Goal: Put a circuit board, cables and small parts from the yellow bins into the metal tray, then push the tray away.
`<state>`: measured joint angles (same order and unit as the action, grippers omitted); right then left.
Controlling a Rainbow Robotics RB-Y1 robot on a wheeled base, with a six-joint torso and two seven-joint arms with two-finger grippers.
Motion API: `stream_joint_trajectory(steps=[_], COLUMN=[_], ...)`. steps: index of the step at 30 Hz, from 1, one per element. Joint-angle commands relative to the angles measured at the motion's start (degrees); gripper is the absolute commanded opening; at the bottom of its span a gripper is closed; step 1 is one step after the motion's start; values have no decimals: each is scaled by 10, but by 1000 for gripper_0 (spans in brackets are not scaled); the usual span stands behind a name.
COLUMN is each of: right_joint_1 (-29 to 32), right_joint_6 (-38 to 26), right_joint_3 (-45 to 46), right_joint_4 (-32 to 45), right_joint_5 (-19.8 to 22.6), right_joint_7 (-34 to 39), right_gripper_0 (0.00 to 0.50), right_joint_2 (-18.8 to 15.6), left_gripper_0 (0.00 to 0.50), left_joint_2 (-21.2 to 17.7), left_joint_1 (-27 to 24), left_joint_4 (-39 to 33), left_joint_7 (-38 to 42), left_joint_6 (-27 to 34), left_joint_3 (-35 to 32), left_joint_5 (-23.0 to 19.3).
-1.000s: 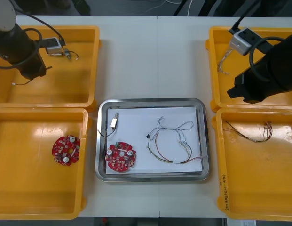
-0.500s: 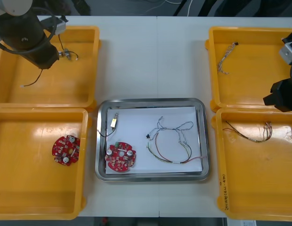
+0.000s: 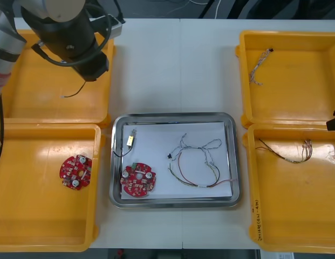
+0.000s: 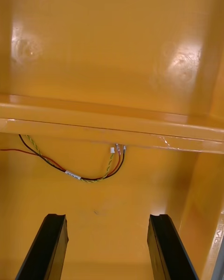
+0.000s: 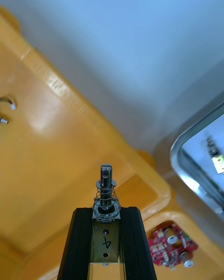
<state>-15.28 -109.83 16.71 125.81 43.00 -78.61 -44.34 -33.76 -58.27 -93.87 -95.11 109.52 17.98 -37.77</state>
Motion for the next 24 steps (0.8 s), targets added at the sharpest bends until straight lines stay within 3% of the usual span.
stream_joint_trajectory(steps=[1, 11, 24], right_joint_1=[9, 14, 39], right_joint_6=[-2, -2, -2], right_joint_3=[39, 45, 44], right_joint_4=[-16, -46, -48], right_joint_5=[19, 26, 11], right_joint_7=[18, 20, 22], right_gripper_0=[500, 500, 500], right_joint_2=[0, 8, 31], left_gripper_0=[0, 0, 0], left_joint_2=[38, 79, 106], left_joint_1=[18, 48, 66], left_joint_4=[-54, -113, -114], left_joint_7=[126, 251, 450], left_joint_6=[5, 5, 5], left_joint_3=[-15, 43, 166], left_joint_5=[12, 31, 34])
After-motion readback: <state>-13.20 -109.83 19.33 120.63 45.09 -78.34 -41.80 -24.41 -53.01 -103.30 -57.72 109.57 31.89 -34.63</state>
